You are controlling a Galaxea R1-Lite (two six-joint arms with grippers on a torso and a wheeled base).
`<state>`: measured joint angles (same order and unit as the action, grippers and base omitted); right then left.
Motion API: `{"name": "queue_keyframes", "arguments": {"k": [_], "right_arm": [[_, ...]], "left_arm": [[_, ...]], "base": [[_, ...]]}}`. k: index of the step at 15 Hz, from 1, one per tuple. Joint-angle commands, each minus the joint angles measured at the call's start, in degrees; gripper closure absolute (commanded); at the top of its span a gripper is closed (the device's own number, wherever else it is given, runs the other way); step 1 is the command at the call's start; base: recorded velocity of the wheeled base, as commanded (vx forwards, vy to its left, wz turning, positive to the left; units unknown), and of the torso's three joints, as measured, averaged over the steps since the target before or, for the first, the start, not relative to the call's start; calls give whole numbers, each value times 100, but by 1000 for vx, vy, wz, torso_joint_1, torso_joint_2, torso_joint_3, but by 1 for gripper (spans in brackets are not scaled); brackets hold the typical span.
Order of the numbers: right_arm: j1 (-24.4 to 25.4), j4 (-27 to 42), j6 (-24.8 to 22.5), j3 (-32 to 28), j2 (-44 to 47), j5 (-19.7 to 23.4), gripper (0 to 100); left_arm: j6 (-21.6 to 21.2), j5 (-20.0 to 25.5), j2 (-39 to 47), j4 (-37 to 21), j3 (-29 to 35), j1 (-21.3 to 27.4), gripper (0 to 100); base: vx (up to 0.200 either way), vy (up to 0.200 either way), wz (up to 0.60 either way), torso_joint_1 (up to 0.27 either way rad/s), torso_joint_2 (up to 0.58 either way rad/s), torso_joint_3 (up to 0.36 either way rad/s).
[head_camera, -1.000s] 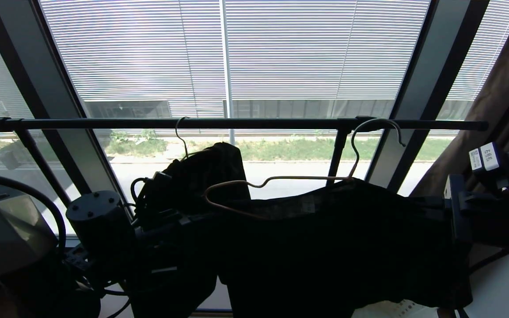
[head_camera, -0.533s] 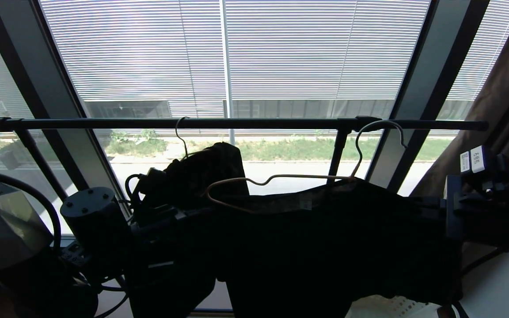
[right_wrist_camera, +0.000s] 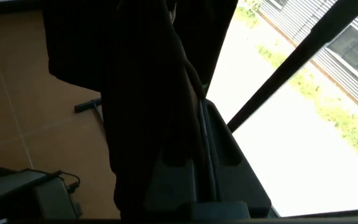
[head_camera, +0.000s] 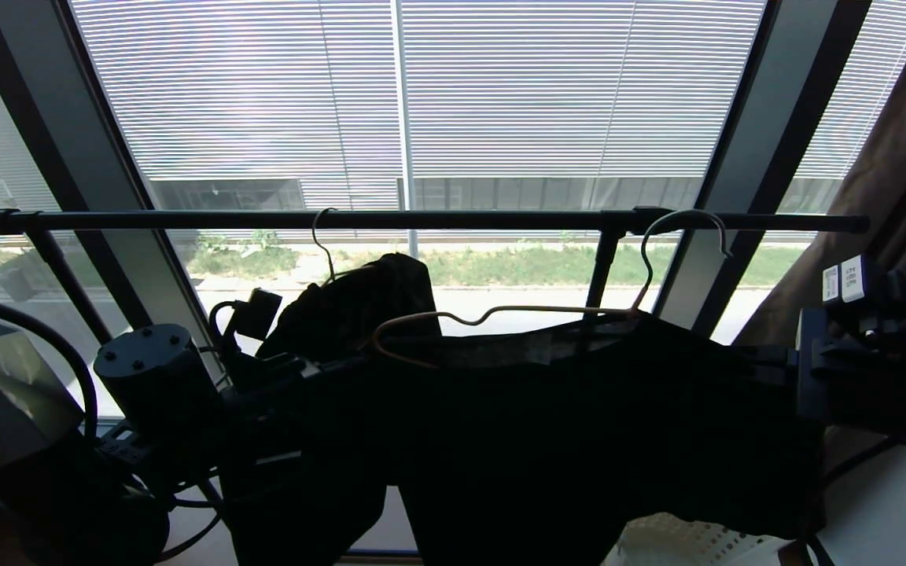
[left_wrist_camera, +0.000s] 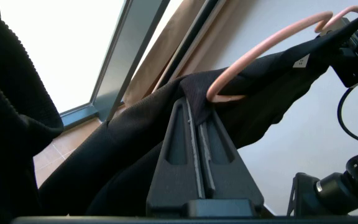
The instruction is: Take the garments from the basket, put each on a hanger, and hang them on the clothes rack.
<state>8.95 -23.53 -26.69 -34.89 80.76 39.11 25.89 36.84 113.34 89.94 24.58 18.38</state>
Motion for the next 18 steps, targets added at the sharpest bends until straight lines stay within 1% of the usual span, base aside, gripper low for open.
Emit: {"name": "queue_keyframes", "arguments": {"k": [1, 7, 9, 11, 16, 18], "right_arm": [[-33, -3, -3, -9, -8, 0, 100], [-183, -3, -82, -18, 1, -26, 100], [-183, -3, -109, -9, 18, -254, 100], [-174, -3, -162, 0, 54, -307, 100], [81, -3, -170, 61, 115, -413, 100], [195, -11, -170, 70, 265, -659, 100]], "left_arm": [[3, -1, -13, 6, 12, -37, 100], [3, -1, -66, 6, 65, -124, 100], [3, -1, -128, 6, 56, -124, 100], [3, -1, -215, 6, 38, -116, 100], [-5, -1, -418, 6, -41, -28, 100], [-14, -1, -541, 6, -137, 113, 100]], "base": [[0, 0, 0, 0, 0, 0], [0, 0, 0, 0, 0, 0], [0, 0, 0, 0, 0, 0], [0, 0, 0, 0, 0, 0], [0, 0, 0, 0, 0, 0], [0, 0, 0, 0, 0, 0]]}}
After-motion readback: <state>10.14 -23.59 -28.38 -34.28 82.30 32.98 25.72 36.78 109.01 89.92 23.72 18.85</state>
